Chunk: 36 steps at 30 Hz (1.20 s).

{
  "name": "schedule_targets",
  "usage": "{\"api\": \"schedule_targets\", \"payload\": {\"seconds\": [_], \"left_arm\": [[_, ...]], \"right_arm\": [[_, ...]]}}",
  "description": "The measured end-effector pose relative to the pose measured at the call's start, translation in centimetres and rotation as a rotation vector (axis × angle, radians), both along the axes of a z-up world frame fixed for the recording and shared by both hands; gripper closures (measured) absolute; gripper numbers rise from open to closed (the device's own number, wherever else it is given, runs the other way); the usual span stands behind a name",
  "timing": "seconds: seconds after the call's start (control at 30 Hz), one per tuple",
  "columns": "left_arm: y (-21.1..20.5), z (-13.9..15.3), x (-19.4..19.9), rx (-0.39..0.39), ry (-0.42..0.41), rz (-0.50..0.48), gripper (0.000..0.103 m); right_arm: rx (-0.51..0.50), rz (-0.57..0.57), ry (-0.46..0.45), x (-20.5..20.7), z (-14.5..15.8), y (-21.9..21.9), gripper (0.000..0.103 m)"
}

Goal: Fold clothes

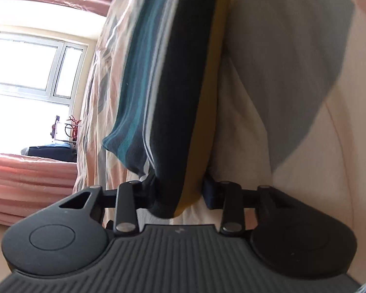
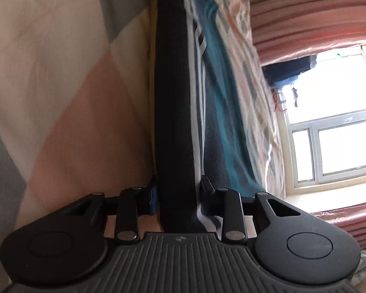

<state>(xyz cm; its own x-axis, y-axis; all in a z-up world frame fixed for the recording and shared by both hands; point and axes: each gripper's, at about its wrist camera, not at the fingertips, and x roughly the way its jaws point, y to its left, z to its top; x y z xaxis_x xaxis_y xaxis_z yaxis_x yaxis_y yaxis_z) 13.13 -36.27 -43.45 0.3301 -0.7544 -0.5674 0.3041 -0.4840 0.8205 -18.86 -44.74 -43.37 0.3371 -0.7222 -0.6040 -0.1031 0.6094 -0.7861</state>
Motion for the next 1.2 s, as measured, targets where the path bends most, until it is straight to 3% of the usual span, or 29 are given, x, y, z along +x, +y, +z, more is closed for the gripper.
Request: {"api": "schedule_targets", "payload": {"seconds": [0.03, 0.07, 0.13, 0.17, 0.2, 0.23, 0.27, 0.37, 0.47, 0.67, 0.73, 0.8, 1.0, 1.2], "left_arm": [[0.0, -0.7, 0.7, 0.005, -0.03, 0.023, 0.079], [-0.2, -1.3, 1.6, 0.022, -0.066, 0.072, 0.102], [0.3, -0.6, 2.8, 0.021, -0.074, 0.111, 0.1], [1.0, 0.3, 2.7, 0.001, -0.06, 0.101, 0.095], [2.0, 1.3, 2.3, -0.027, -0.039, 0.077, 0.082], [2.9, 2.4, 1.9, -0.056, -0.019, 0.053, 0.068], [3.8, 3.2, 1.3, -0.069, 0.002, 0.029, 0.048], [5.7, 3.6, -1.2, -0.087, 0.01, -0.061, 0.047], [5.2, 1.6, -3.5, -0.118, -0.048, -0.144, 0.034], [0.5, -2.3, -2.7, -0.131, -0.128, -0.134, 0.037], [-0.5, -3.1, -1.6, -0.122, -0.152, -0.133, 0.044], [-1.3, -3.4, -0.7, -0.107, -0.147, -0.129, 0.06], [-1.4, -3.5, 0.5, -0.096, -0.114, -0.147, 0.073], [-0.2, -0.3, 0.9, -0.12, -0.084, -0.159, 0.077]], "right_arm": [[-0.004, -0.002, 0.023, -0.2, -0.5, -0.1, 0.073], [-0.007, -0.006, 0.02, 0.1, -0.3, 0.1, 0.073], [-0.013, -0.012, 0.014, 0.6, 0.2, 0.5, 0.072], [-0.028, -0.024, 0.0, 0.7, 0.7, 0.8, 0.059], [-0.043, -0.036, -0.014, 0.8, 1.1, 1.1, 0.039], [-0.049, -0.04, -0.03, 0.7, 1.6, 1.5, 0.034], [-0.037, -0.044, -0.04, 0.5, 1.9, 1.9, 0.034], [-0.047, -0.034, -0.042, 0.7, 1.8, 3.2, 0.029], [-0.094, 0.0, -0.019, 1.7, 0.6, 3.6, 0.027], [-0.204, 0.067, 0.025, 3.2, -1.4, 1.3, 0.027], [-0.243, 0.099, 0.049, 3.3, -2.2, 0.3, 0.032], [-0.245, 0.119, 0.064, 3.5, -2.7, -0.8, 0.043], [-0.167, 0.138, 0.096, 4.0, -3.1, -2.0, 0.069], [-0.081, 0.133, 0.084, 3.9, 1.0, -1.3, 0.074]]}}
